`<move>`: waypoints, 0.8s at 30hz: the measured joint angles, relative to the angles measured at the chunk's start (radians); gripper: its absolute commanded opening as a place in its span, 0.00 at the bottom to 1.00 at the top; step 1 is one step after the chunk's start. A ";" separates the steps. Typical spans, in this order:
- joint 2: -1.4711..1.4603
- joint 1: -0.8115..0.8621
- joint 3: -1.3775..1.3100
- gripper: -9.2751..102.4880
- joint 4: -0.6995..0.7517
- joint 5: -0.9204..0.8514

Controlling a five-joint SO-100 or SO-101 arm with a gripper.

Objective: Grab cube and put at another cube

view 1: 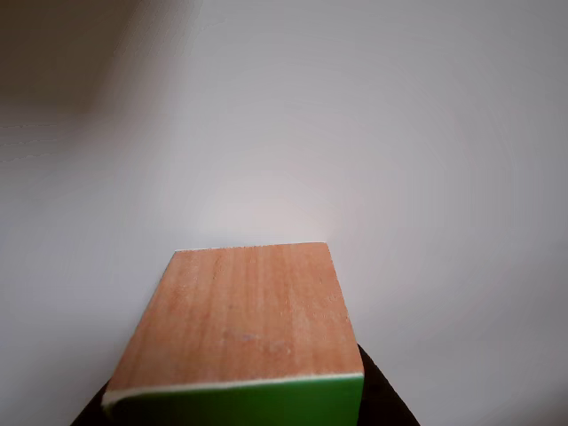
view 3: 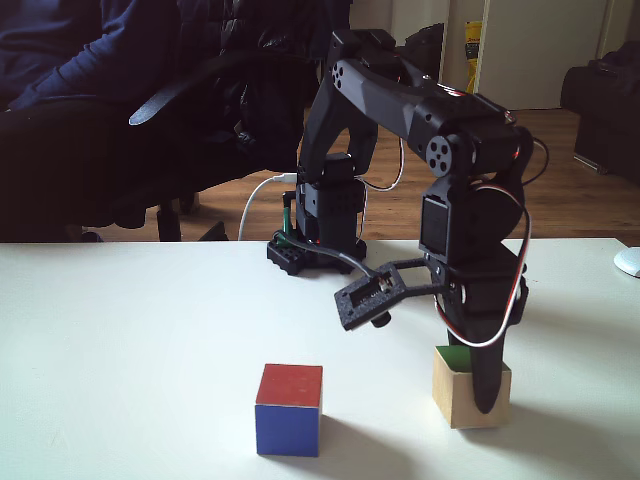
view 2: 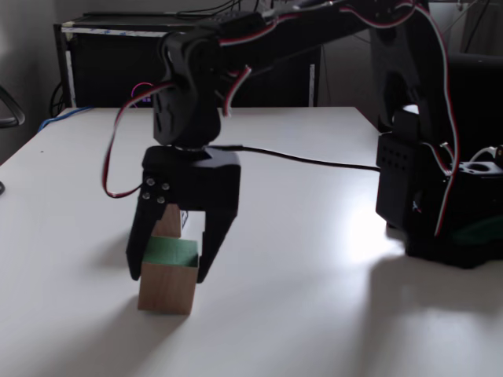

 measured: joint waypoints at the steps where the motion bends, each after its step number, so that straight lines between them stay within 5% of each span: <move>1: 0.000 0.000 0.000 0.21 0.000 -0.005; 15: 0.351 0.046 0.087 0.23 0.025 -0.029; 24: 0.537 0.232 0.152 0.23 0.046 -0.126</move>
